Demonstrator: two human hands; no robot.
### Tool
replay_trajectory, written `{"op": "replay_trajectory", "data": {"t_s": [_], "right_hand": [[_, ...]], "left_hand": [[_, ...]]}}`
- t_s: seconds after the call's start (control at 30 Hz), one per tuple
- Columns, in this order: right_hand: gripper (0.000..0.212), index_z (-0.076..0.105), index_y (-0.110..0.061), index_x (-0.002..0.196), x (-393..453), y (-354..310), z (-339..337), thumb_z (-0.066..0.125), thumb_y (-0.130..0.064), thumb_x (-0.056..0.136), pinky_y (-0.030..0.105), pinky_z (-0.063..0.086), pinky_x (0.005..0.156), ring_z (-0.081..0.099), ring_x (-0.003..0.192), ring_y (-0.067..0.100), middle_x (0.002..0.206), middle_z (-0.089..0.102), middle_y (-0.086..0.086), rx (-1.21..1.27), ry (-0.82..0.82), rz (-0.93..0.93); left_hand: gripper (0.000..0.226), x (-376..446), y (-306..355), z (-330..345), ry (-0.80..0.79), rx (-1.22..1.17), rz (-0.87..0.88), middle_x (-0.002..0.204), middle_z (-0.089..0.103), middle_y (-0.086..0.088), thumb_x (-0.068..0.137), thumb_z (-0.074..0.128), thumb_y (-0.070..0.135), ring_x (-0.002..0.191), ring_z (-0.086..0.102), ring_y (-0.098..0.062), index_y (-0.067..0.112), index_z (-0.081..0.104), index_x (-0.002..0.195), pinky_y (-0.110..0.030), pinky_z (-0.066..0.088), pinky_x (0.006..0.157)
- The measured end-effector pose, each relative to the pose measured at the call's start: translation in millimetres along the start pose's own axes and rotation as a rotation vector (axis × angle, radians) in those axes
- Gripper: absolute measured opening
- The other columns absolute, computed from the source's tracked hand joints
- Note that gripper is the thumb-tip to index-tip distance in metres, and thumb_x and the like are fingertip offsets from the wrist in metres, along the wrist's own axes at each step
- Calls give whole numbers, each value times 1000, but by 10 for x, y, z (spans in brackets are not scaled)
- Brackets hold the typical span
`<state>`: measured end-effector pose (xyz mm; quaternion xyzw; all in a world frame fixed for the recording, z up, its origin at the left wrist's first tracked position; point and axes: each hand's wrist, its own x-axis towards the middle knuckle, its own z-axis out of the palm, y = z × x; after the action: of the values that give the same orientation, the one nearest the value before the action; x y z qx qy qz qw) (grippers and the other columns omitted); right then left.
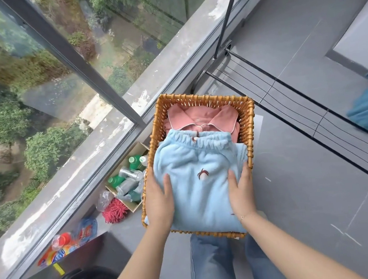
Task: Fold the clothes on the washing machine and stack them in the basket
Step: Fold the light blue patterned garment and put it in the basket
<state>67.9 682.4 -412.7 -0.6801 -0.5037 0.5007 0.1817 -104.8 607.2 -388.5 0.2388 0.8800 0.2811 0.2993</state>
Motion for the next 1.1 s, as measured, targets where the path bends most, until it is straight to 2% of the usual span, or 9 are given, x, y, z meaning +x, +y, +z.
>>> {"op": "replay_trajectory", "data": {"t_s": [0.07, 0.13, 0.17, 0.3, 0.47, 0.6, 0.73, 0.9, 1.1], "right_hand": [[61, 16, -17, 153, -218, -56, -51, 44, -27, 100, 22, 9, 117, 13, 147, 17, 160, 15, 1, -199, 97, -262], [61, 15, -24, 153, -305, -92, -4, 39, -36, 97, 33, 6, 120, 6, 149, 20, 161, 12, 3, -452, 68, -550], [62, 14, -28, 153, -263, -83, 52, 35, -43, 97, 40, 5, 120, 2, 149, 23, 162, 10, 4, -553, 18, -627], [66, 4, -39, 152, 172, 20, 191, 17, -66, 93, 53, 5, 119, -14, 147, 28, 162, -6, -7, -719, -92, -468], [71, -6, -36, 152, 401, 234, 253, 24, -60, 93, 46, 1, 120, -16, 147, 29, 161, -11, -11, -719, -101, -448], [72, -4, -32, 153, 484, 313, 355, 28, -57, 93, 46, -2, 119, -14, 147, 33, 161, -12, -8, -704, -104, -445], [73, -2, -31, 154, 518, 392, 409, 31, -56, 93, 48, 1, 119, -13, 147, 34, 161, -11, -7, -691, -89, -446], [73, 4, -27, 154, 529, 435, 452, 33, -55, 93, 51, 10, 118, -4, 147, 39, 162, -4, -2, -708, -62, -472], [73, 6, -22, 154, 451, 298, 378, 23, -60, 94, 54, 29, 112, 20, 140, 49, 162, 7, 4, -863, -67, -440]], "left_hand": [[51, -88, -2, -23, 125, 265, 309, 153, 36, -1, 100, 38, 39, 139, 35, -21, 21, 33, 147, -39, 32, 111], [50, -74, 31, 69, 99, 413, 561, 156, 30, -5, 99, 36, 36, 144, 25, -22, 25, 35, 147, -42, 22, 116], [50, -37, 56, 141, 49, 454, 603, 158, 26, -4, 98, 34, 39, 147, 19, -21, 28, 33, 148, -45, 17, 117], [57, 233, -44, 389, -68, 617, 561, 162, 8, 3, 97, 24, 53, 150, 0, -19, 36, 22, 151, -56, 7, 116], [58, 410, -217, 545, -44, 606, 578, 162, 13, 1, 96, 31, 53, 150, 4, -22, 34, 27, 151, -60, 15, 115], [58, 516, -379, 680, -16, 562, 607, 161, 18, -3, 94, 37, 50, 149, 9, -25, 32, 31, 149, -61, 24, 110], [58, 564, -455, 760, 10, 553, 643, 159, 21, -5, 93, 39, 49, 148, 13, -28, 29, 35, 147, -58, 24, 112], [57, 576, -511, 794, 45, 550, 671, 158, 23, -6, 93, 40, 48, 148, 15, -29, 28, 39, 146, -52, 20, 114], [56, 500, -397, 703, -11, 606, 637, 159, 23, -6, 94, 37, 49, 147, 16, -28, 29, 38, 147, -56, 30, 107]]}}
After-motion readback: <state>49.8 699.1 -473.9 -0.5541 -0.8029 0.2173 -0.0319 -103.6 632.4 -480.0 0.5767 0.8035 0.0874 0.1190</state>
